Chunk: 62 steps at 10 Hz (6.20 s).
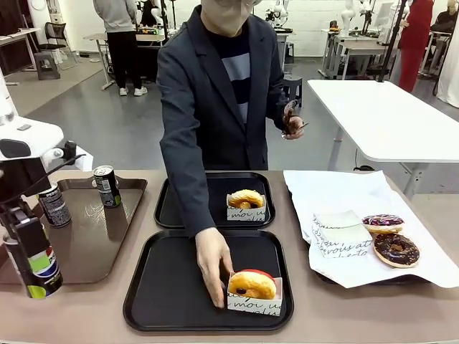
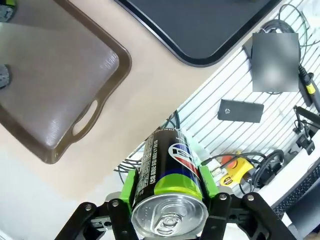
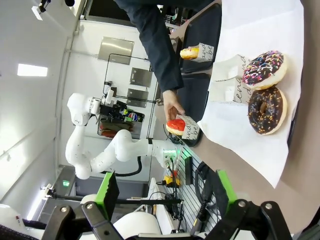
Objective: Set up donuts and drinks on trays.
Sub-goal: Pick up one Pepsi coke and place it on the Flat Tray, then pick up one Pepsi coke from the Handle tray and place it on the Flat Tray without a Pepsi coke.
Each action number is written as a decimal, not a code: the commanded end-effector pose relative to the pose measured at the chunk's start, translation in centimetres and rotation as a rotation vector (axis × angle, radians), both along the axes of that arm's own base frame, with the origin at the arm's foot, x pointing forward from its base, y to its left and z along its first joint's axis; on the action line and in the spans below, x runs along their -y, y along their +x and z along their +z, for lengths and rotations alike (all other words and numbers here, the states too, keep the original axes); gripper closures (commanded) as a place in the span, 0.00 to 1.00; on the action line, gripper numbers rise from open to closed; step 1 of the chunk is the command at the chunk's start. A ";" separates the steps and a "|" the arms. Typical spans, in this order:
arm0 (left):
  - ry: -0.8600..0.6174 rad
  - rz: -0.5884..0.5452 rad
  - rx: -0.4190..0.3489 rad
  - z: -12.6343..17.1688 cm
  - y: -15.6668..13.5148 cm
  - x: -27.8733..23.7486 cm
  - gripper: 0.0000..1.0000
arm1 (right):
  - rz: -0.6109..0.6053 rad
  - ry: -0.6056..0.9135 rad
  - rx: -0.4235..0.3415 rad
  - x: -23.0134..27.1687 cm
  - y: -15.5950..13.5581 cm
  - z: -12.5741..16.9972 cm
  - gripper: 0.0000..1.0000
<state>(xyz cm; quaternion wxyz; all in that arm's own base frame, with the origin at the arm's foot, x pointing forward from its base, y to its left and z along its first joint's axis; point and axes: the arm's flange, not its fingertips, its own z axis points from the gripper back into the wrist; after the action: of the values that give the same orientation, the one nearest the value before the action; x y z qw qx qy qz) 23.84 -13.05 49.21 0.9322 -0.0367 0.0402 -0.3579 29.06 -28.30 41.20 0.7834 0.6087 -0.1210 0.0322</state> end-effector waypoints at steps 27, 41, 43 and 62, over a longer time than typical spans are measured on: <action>0.002 0.349 0.190 -9.3 29.4 18.8 0.39 | 0.002 0.006 0.008 -0.1 0.0 0.1 0.00; 0.027 0.366 0.193 -6.0 26.1 15.8 0.00 | 0.002 0.006 0.008 -0.1 0.0 0.1 0.00; -0.002 0.345 0.195 -5.8 25.2 15.8 0.00 | 0.002 0.006 0.008 -0.1 0.0 0.1 0.00; 0.070 0.728 0.179 1.0 23.3 -14.5 0.00 | 0.002 0.006 0.008 -0.1 0.0 0.1 0.00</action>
<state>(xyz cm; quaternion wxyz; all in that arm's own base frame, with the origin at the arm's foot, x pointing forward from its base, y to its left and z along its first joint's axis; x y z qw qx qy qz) 47.32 1.37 50.76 0.9991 0.0150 -0.0401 0.0007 29.06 -28.29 41.21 0.7835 0.6087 -0.1210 0.0323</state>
